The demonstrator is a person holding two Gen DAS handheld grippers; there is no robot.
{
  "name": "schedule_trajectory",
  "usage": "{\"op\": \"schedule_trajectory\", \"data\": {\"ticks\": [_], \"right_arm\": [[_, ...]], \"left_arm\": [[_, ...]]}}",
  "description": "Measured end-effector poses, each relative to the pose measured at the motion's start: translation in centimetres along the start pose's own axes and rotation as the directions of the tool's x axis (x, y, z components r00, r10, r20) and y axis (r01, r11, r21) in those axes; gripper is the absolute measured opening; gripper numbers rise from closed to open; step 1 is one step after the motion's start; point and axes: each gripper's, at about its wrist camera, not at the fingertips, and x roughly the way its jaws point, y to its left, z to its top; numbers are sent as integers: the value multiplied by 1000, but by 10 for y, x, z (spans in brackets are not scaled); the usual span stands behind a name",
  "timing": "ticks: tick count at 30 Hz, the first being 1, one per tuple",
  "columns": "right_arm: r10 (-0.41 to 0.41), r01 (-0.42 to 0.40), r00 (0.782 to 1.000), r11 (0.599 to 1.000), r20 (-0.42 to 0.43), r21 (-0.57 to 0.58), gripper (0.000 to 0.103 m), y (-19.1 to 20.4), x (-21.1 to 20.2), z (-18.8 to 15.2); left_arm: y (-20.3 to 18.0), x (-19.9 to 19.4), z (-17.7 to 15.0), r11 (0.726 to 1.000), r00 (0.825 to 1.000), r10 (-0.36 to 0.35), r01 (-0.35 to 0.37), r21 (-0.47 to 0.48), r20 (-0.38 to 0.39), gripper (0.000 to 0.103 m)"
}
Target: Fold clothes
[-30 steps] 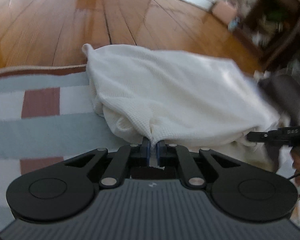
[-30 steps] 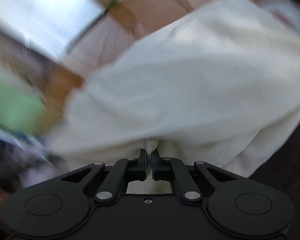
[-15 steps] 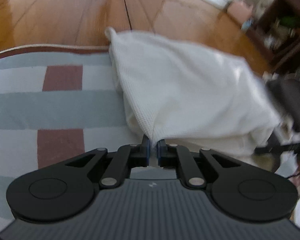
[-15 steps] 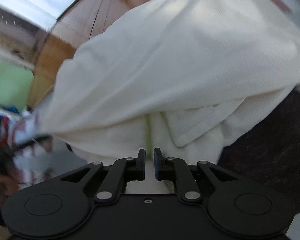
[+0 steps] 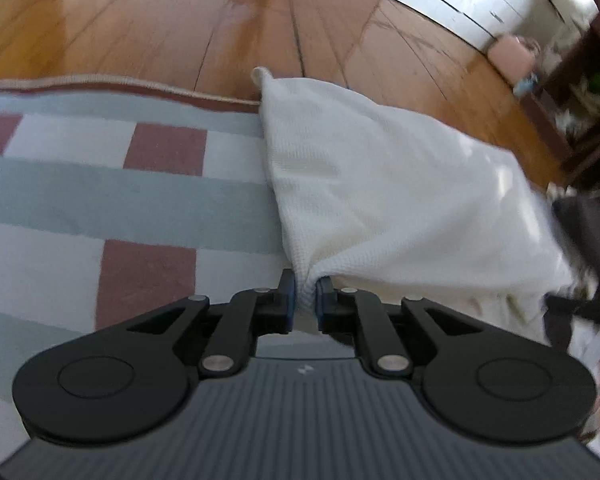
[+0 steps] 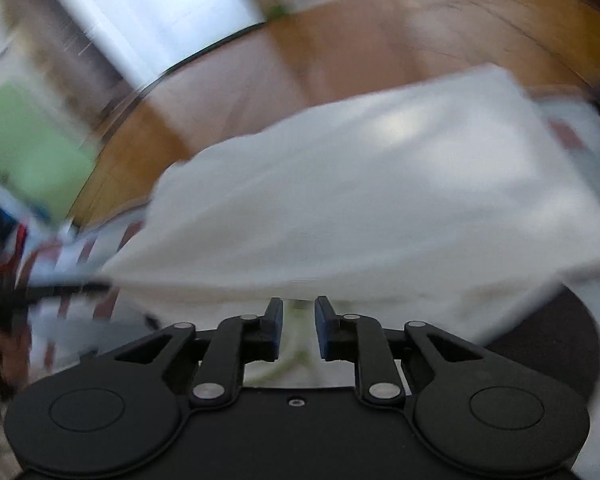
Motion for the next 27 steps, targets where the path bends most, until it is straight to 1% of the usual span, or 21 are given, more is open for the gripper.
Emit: {"op": "schedule_trajectory", "data": {"ticks": [1, 3, 6, 7, 8, 9, 10, 11, 12, 13, 14, 15, 16, 17, 20, 21, 23, 24, 25, 26, 27], "right_arm": [[-6, 4, 1000, 996, -19, -92, 23, 16, 12, 3], [-22, 7, 998, 964, -53, -266, 23, 47, 35, 10], [16, -37, 998, 917, -57, -396, 23, 74, 58, 17], [29, -53, 998, 901, -61, -431, 25, 82, 64, 19], [25, -62, 996, 870, -82, -489, 37, 91, 74, 18], [-7, -65, 993, 811, -121, -581, 44, 101, 85, 13], [-50, -58, 989, 743, -142, -667, 46, 111, 95, 7], [-96, -23, 988, 672, -117, -740, 45, 119, 101, 0], [-107, 8, 991, 624, -75, -781, 45, 123, 101, -3], [-102, 29, 994, 610, -42, -792, 42, 123, 98, -2], [-91, 37, 995, 636, -28, -771, 28, 121, 95, 5], [-78, 37, 997, 686, -22, -726, 21, 115, 92, 15], [-59, 36, 998, 746, -12, -664, 18, 106, 89, 27], [-42, 33, 999, 797, 0, -603, 18, 97, 86, 37], [-37, 46, 999, 893, 29, -448, 20, 67, 84, 58], [-41, 48, 999, 911, 25, -410, 20, 59, 84, 62], [-47, 55, 998, 938, 31, -344, 20, 46, 83, 69], [-56, 67, 998, 945, 42, -322, 20, 40, 82, 70], [-71, 84, 996, 949, 54, -304, 24, 38, 83, 71], [-93, 107, 994, 950, 63, -293, 28, 36, 85, 71], [-110, 126, 991, 949, 69, -291, 28, 37, 87, 70]], "left_arm": [[5, 4, 1, 1000, 1000, -10, 10, -25, -15, 16], [13, 10, 1, 998, 999, -26, 23, -60, -40, 16], [11, 9, -1, 999, 999, -31, 30, -45, -32, 16], [9, 7, -1, 999, 999, -37, 37, -31, -16, 16], [7, 3, -1, 999, 999, -47, 47, -18, 11, 16], [5, -1, 0, 998, 997, -59, 59, -4, 47, 16], [3, -5, 1, 997, 994, -72, 71, 11, 84, 16], [1, -8, 3, 997, 990, -74, 72, 22, 122, 16], [-2, -11, 5, 998, 985, -67, 63, 29, 158, 16], [-4, -12, 7, 998, 982, -60, 55, 34, 181, 16], [-5, -11, 9, 998, 981, -57, 51, 37, 185, 16], [-5, -7, 10, 998, 983, -52, 47, 35, 176, 17], [-6, -3, 11, 999, 987, -41, 37, 28, 158, 20], [-5, 1, 11, 999, 990, -30, 27, 22, 138, 24], [-5, 13, 10, 1000, 996, -8, 6, 21, 85, 34], [-6, 15, 9, 999, 997, -6, 4, 32, 71, 36], [-10, 19, 6, 998, 999, 2, -5, 62, 48, 49], [-13, 21, 5, 996, 999, 13, -16, 84, 38, 52], [-16, 24, 3, 994, 999, 24, -27, 107, 28, 55], [-20, 27, 2, 990, 999, 49, -51, 135, 21, 60], [-25, 31, 1, 982, 996, 84, -86, 168, 17, 63]]}}
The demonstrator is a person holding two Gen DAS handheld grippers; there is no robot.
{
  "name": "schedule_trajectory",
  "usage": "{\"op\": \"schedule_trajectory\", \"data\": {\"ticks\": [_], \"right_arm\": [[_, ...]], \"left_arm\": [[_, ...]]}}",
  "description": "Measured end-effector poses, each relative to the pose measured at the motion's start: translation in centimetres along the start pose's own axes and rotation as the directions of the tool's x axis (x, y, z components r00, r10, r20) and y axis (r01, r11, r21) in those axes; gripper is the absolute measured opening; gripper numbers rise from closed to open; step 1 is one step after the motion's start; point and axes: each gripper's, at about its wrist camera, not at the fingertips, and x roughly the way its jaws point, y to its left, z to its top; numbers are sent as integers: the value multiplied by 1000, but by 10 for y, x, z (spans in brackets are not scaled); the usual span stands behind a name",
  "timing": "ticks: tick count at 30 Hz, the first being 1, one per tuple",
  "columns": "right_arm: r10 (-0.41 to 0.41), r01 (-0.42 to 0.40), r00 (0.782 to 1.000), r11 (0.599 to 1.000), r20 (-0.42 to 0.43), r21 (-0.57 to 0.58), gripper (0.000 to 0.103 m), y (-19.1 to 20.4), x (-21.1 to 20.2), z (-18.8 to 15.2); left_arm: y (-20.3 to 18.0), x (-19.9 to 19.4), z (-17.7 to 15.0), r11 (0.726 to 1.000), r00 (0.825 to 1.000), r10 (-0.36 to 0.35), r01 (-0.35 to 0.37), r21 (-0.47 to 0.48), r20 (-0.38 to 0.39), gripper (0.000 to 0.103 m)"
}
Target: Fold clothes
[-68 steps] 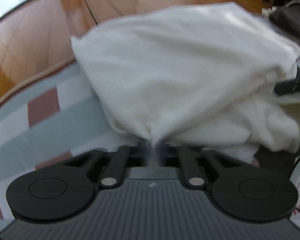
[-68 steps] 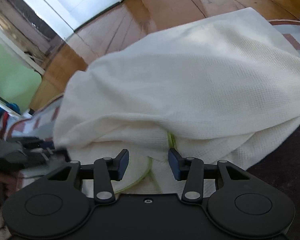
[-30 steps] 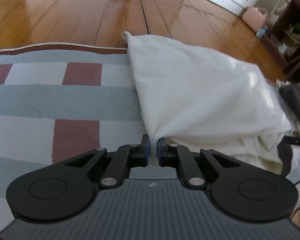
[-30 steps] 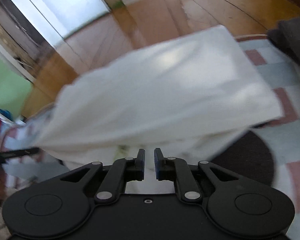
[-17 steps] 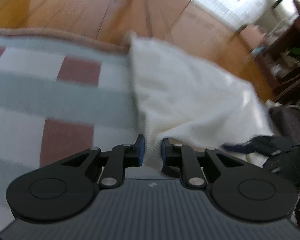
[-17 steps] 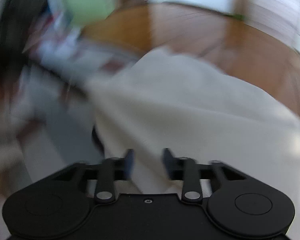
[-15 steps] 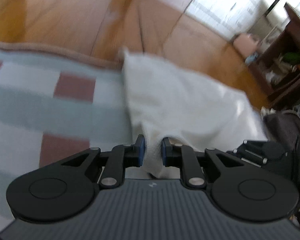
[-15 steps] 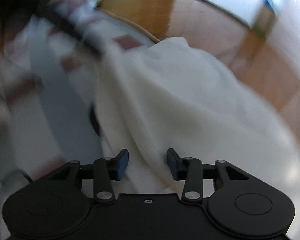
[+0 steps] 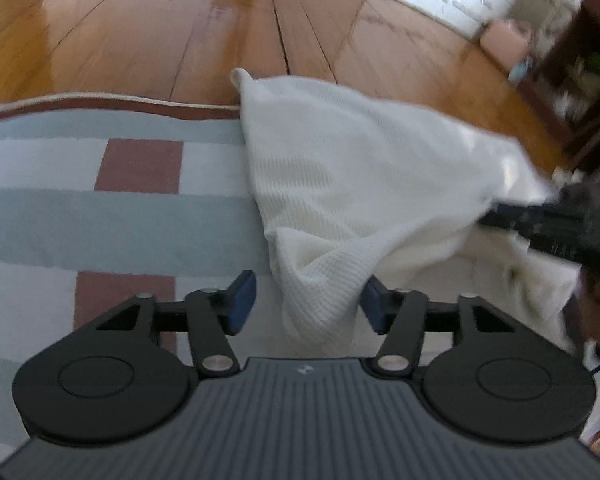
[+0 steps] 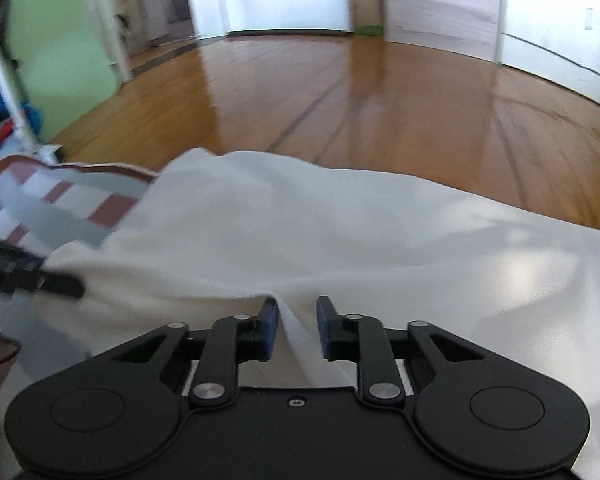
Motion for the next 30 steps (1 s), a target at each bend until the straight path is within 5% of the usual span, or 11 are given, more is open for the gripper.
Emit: {"op": "schedule_trajectory", "data": {"ticks": [3, 4, 5, 7, 12, 14, 16, 21, 23, 26, 30], "right_arm": [[-2, 3, 1000, 999, 19, -37, 28, 15, 7, -4], [11, -9, 1000, 998, 29, -55, 19, 16, 3, -6], [29, -26, 999, 998, 39, -65, 1, 16, -3, -8], [89, -86, 994, 995, 59, -49, 1, 14, -19, -11], [192, -192, 981, 981, -17, -32, 1, 12, -55, -45], [189, -195, 976, 980, -112, -43, 11, 14, -60, -63], [152, -165, 973, 984, -176, -64, 13, 11, -62, -69], [26, -22, 999, 994, -33, 109, 51, -44, -100, -61], [-77, 70, 997, 957, 15, 283, 53, -83, -117, -71], [-302, 274, 953, 819, -26, 504, 53, -138, -135, -97], [-391, 319, 919, 683, -40, 657, 53, -178, -149, -130]], "left_arm": [[-17, 9, -3, 982, 992, 127, -124, 139, -9, 66], [-22, 8, -5, 972, 989, 148, -147, 182, 7, 53], [-24, 4, -6, 969, 989, 146, -146, 200, 18, 22], [-21, -11, -7, 978, 995, 98, -103, 180, 34, 14], [16, -46, -20, 999, 999, -33, 33, -32, 10, 20], [41, -40, -25, 960, 979, -199, 188, -206, -35, 47], [61, -30, -30, 906, 958, -280, 242, -347, -64, 48], [69, -34, -31, 886, 962, -274, 244, -394, -19, 54], [65, -36, -30, 895, 966, -258, 237, -378, -5, 62], [61, -33, -29, 904, 975, -223, 202, -378, -13, 62], [56, -19, -26, 916, 980, -191, 157, -369, -56, 69]]}}
